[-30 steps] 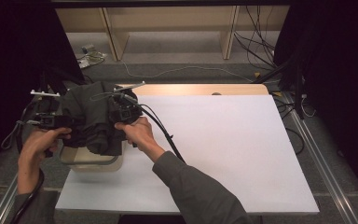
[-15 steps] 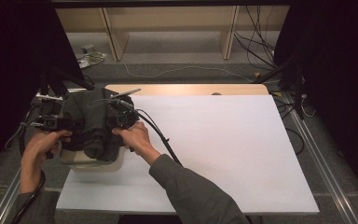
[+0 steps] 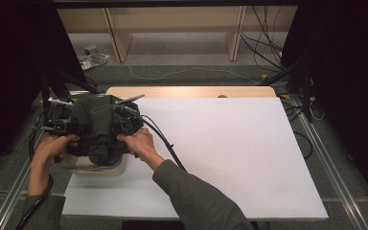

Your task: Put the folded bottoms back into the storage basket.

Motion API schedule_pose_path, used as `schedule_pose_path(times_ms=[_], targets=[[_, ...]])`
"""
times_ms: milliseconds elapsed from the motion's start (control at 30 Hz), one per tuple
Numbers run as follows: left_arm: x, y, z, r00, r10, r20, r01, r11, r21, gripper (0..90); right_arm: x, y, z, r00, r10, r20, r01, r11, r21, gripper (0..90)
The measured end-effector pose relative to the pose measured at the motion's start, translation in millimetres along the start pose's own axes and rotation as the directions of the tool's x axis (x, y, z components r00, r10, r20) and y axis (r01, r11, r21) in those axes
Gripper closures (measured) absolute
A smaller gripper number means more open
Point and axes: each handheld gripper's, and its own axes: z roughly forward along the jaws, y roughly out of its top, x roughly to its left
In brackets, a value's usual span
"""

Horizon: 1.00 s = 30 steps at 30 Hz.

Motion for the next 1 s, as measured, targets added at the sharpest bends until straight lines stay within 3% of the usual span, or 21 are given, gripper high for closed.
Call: schedule_pose_path(times_ms=[533,733,800,900,967,1000], targets=[[2.2,-0.9,15.0,0.9979,-0.001,-0.065,0.003,0.9996,0.028,74.0,-0.8,-2.2,6.0,1.0000,-0.004,-0.005,0.004,1.000,0.028,66.1],[10.3,-6.2,28.5,0.9965,-0.018,-0.081,0.022,0.9982,0.056,73.7,-1.4,-4.9,10.3,0.9996,-0.021,-0.020,0.022,0.996,0.081,62.8],[12.0,-7.6,32.9,0.9941,-0.019,-0.107,0.026,0.9979,0.060,73.4,-1.9,-5.8,11.6,0.9990,-0.030,-0.034,0.033,0.994,0.105,59.1],[12.3,-8.9,36.5,0.9944,-0.016,-0.105,0.024,0.9973,0.070,73.1,-0.5,-6.2,9.1,0.9961,-0.033,-0.082,0.042,0.993,0.106,55.0],[10.9,-8.7,37.7,0.9934,-0.008,-0.115,0.018,0.9966,0.080,72.4,0.2,-4.9,6.4,0.9974,-0.059,-0.042,0.063,0.994,0.094,54.8],[10.7,-8.6,37.7,0.9933,-0.006,-0.115,0.016,0.9967,0.080,72.2,-2.0,-4.0,5.5,0.9976,-0.048,-0.049,0.053,0.993,0.102,53.5]])
